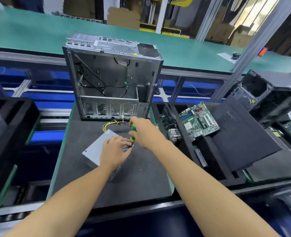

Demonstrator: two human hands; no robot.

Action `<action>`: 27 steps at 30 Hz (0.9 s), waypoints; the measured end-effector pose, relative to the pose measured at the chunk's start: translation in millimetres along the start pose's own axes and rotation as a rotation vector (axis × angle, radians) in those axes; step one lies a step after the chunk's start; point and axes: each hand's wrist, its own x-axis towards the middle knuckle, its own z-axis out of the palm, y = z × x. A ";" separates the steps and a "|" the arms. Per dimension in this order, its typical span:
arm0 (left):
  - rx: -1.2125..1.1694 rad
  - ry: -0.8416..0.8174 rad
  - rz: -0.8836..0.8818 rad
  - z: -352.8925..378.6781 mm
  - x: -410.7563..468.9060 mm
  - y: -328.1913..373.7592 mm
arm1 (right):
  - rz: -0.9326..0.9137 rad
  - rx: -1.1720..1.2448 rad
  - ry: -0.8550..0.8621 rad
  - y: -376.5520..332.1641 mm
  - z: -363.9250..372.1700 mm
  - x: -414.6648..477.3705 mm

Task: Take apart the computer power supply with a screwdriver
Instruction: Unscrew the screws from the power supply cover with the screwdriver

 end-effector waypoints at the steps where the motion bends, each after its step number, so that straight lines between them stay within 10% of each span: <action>1: 0.000 0.003 -0.001 0.8 0.6 -0.8 | -0.008 -0.007 -0.008 1.2 -0.4 0.8; 27: 0.009 -0.102 -0.018 0.1 3.3 5.6 | 0.058 -0.217 -0.086 -0.8 -8.2 24.3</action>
